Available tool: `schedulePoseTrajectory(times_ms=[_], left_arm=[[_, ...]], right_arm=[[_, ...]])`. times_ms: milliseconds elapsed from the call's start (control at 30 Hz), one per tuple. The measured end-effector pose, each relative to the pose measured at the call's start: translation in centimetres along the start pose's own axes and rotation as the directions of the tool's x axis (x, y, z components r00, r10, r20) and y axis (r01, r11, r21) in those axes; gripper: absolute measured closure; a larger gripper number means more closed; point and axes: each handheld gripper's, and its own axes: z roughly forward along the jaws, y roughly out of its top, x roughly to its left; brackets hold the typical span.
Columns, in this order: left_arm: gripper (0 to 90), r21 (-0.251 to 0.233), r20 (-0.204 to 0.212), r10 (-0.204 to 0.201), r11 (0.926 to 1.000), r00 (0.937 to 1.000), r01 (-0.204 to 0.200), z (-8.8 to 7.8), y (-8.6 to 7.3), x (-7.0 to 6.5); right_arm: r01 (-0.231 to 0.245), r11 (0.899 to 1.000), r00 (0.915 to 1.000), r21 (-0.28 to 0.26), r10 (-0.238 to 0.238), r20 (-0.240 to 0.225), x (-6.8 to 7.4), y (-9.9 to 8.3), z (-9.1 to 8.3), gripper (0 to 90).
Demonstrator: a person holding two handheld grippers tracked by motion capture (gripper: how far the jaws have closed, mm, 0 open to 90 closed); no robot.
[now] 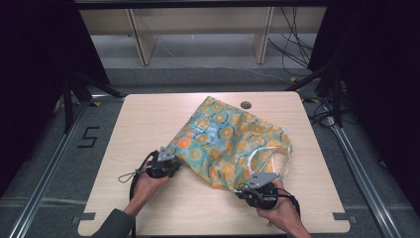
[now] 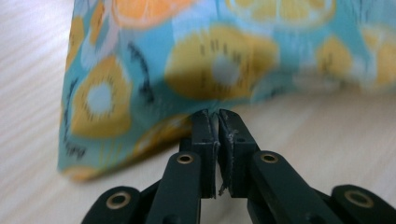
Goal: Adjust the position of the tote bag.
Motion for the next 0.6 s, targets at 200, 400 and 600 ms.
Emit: schedulePoseTrajectory(times_ms=[200, 400, 600], left_arm=[[85.3, 0.017, -0.031, 0.007, 0.9998, 0.9995, -0.006, 1.2, 2.0, 1.3], [85.7, 0.014, -0.050, -0.039, 0.9991, 0.9980, 0.040, 2.7, 3.2, 2.5], [85.8, 0.007, -0.058, -0.058, 0.9983, 0.9967, 0.058, 4.5, 4.7, 3.8]], right_arm=[[0.018, 1.000, 0.9991, -0.006, -0.019, -0.038, 0.8, 0.4, 0.4, 89.6], [0.059, 0.998, 0.9963, -0.002, -0.059, -0.062, 2.4, 1.1, 1.1, 89.6], [0.101, 0.995, 0.9857, -0.025, -0.103, -0.133, 4.1, 2.3, 2.7, 89.6]])
